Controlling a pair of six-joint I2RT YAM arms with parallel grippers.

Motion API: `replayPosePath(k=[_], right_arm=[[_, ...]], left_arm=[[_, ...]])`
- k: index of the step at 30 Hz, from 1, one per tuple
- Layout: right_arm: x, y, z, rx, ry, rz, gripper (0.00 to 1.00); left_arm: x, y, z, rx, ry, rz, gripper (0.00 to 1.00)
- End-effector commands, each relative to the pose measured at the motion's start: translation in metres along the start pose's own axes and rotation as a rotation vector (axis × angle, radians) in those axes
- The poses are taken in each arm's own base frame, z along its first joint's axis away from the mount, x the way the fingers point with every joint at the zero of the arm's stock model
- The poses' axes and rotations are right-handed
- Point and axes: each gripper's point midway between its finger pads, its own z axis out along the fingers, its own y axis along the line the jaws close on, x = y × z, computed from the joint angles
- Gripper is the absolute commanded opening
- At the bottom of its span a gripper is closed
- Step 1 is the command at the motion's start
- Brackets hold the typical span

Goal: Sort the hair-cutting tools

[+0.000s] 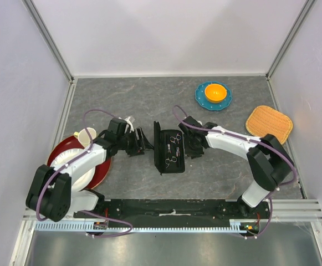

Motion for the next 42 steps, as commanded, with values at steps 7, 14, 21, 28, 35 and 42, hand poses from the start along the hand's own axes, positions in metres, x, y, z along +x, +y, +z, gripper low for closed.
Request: replayPosePath(k=[7, 14, 21, 28, 35, 42], right_arm=[[-0.043, -0.014, -0.078, 0.026, -0.291, 0.131, 0.47], [-0.025, 0.027, -0.126, -0.145, -0.366, 0.009, 0.51], [0.027, 0.075, -0.146, -0.311, -0.349, -0.059, 0.56], [0.047, 0.098, -0.11, -0.317, -0.29, -0.117, 0.51], [0.042, 0.1, -0.068, -0.21, -0.287, -0.16, 0.44], [0.054, 0.133, -0.044, -0.304, -0.225, -0.191, 0.43]], left_arm=[[-0.021, -0.04, 0.025, 0.167, 0.051, 0.106, 0.72], [-0.002, -0.043, 0.049, 0.175, 0.202, 0.092, 0.69], [0.011, -0.015, 0.072, -0.011, 0.281, 0.067, 0.67], [0.023, 0.012, 0.084, -0.155, 0.338, 0.075, 0.56], [0.031, 0.02, 0.078, -0.23, 0.357, 0.082, 0.49], [0.038, 0.028, 0.074, -0.263, 0.367, 0.09, 0.48]])
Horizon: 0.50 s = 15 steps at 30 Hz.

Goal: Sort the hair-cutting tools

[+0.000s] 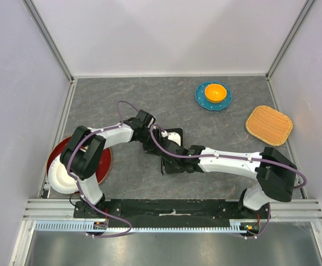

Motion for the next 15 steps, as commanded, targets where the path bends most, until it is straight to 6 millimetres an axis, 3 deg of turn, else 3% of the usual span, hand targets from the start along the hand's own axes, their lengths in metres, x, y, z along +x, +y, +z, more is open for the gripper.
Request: replayPosePath(k=[1, 4, 9, 15], right_arm=[[-0.002, 0.032, 0.011, -0.103, -0.004, -0.005, 0.44], [0.011, 0.04, 0.017, -0.106, 0.042, 0.023, 0.47], [0.029, 0.03, 0.023, -0.067, 0.085, 0.094, 0.54], [0.026, 0.028, 0.033, -0.079, 0.031, 0.145, 0.5]], left_arm=[[0.022, 0.04, -0.001, -0.168, 0.051, 0.015, 0.48], [0.022, 0.04, 0.0, -0.171, 0.054, 0.015, 0.49], [0.02, 0.04, 0.0, -0.17, 0.044, 0.019, 0.49], [0.017, 0.036, 0.002, -0.158, 0.043, 0.016, 0.49]])
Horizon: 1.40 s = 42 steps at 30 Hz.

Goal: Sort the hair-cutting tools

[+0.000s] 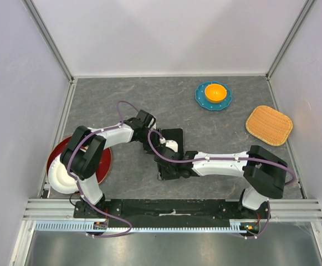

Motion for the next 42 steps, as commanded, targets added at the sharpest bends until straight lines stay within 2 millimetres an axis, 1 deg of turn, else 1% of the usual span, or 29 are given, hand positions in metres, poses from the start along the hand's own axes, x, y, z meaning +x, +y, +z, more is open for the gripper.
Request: replayPosePath(k=[1, 5, 10, 13, 14, 15, 18, 20, 23, 28, 32, 36, 42], right_arm=[[-0.008, 0.005, 0.007, -0.027, -0.06, 0.064, 0.49], [-0.013, 0.0, 0.014, 0.01, -0.09, 0.07, 0.45], [-0.023, 0.002, 0.018, -0.004, -0.145, 0.101, 0.41], [-0.021, -0.004, 0.021, 0.021, -0.156, 0.149, 0.36], [-0.02, -0.006, 0.022, 0.026, -0.157, 0.163, 0.33], [-0.018, -0.01, 0.023, 0.04, -0.16, 0.197, 0.32], [-0.017, -0.017, 0.023, 0.065, -0.182, 0.222, 0.27], [-0.015, -0.02, 0.023, 0.076, -0.196, 0.238, 0.24], [-0.016, -0.018, 0.025, 0.065, -0.203, 0.255, 0.21], [-0.023, -0.012, 0.022, 0.033, -0.231, 0.299, 0.21], [-0.029, -0.008, 0.018, 0.005, -0.26, 0.365, 0.24], [-0.03, -0.008, 0.018, -0.008, -0.268, 0.431, 0.24], [-0.035, -0.005, 0.015, -0.034, -0.296, 0.493, 0.18]], left_arm=[[0.017, 0.034, 0.002, -0.146, 0.051, 0.006, 0.49], [0.016, 0.033, 0.004, -0.14, 0.059, -0.001, 0.49], [0.016, 0.033, 0.005, -0.141, 0.059, -0.007, 0.49], [0.017, 0.034, 0.005, -0.144, 0.059, -0.015, 0.49], [0.016, 0.034, 0.005, -0.143, 0.056, -0.016, 0.49], [0.017, 0.034, 0.005, -0.143, 0.056, -0.017, 0.49], [0.018, 0.034, 0.006, -0.142, 0.058, -0.024, 0.49], [0.018, 0.033, 0.006, -0.136, 0.06, -0.027, 0.49], [0.018, 0.033, 0.007, -0.132, 0.06, -0.029, 0.49], [0.021, 0.033, 0.007, -0.127, 0.067, -0.04, 0.49], [0.021, 0.032, 0.007, -0.121, 0.069, -0.043, 0.49], [0.023, 0.032, 0.007, -0.12, 0.073, -0.049, 0.49], [0.026, 0.033, 0.008, -0.115, 0.073, -0.059, 0.49]])
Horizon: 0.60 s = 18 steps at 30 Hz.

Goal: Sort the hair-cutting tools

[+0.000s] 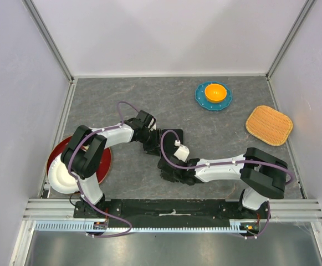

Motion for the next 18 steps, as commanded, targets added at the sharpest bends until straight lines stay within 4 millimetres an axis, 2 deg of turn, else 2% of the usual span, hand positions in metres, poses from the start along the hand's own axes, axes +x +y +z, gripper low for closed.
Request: replayPosePath(k=[1, 3, 4, 5, 8, 15, 18], right_arm=[[-0.027, 0.018, -0.004, -0.061, -0.117, 0.111, 0.15], [-0.029, 0.017, -0.005, -0.061, -0.125, 0.121, 0.11], [-0.03, 0.019, -0.007, -0.068, -0.128, 0.124, 0.03], [-0.032, 0.019, -0.008, -0.067, -0.134, 0.12, 0.0], [-0.035, 0.022, -0.013, -0.081, -0.144, 0.082, 0.0], [-0.044, 0.039, -0.032, -0.14, -0.154, -0.011, 0.0], [-0.048, 0.049, -0.041, -0.174, -0.154, -0.035, 0.0]], left_arm=[[0.024, 0.032, 0.005, -0.115, 0.063, -0.049, 0.49], [0.024, 0.032, 0.005, -0.112, 0.061, -0.051, 0.49], [0.025, 0.032, 0.005, -0.113, 0.063, -0.052, 0.49], [0.024, 0.032, 0.005, -0.113, 0.06, -0.051, 0.49], [0.024, 0.03, 0.004, -0.107, 0.06, -0.051, 0.5], [0.026, 0.017, -0.002, -0.044, 0.061, -0.042, 0.68], [0.028, 0.009, -0.006, 0.001, 0.067, -0.042, 0.72]])
